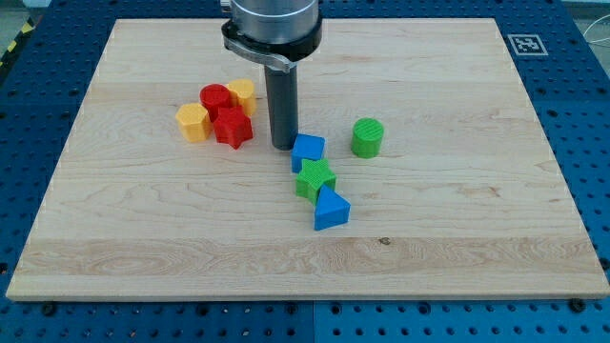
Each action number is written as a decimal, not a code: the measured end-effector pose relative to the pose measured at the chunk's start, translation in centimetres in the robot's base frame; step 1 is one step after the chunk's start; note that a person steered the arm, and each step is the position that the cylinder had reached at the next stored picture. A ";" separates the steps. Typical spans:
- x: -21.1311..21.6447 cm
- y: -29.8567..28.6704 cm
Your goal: Move your arm towards the green circle
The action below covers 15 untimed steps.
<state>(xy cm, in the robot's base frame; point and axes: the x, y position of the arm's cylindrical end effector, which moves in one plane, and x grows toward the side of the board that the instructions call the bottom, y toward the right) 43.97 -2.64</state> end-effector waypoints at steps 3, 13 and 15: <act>-2.1 -0.1; -8.9 9.4; -8.3 13.9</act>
<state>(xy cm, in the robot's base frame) 35.69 11.27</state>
